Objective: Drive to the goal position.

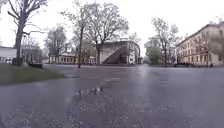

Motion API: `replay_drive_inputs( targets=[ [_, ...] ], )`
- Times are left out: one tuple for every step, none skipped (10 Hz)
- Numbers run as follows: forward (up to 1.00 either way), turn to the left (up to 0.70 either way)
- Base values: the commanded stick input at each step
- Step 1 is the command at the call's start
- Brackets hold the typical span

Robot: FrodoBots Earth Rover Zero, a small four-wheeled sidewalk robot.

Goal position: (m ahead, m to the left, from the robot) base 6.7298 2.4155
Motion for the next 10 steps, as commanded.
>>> replay_drive_inputs(
  targets=[
    [0.85,0.34],
    [0.85,0.23],
    [0.85,0.03],
    [0.85,0.00],
    [0.85,0.00],
    [0.85,0.00],
    [0.85,0.00],
    [0.85,0.00],
    [0.85,0.28],
    [0.85,0.34]
  ],
)
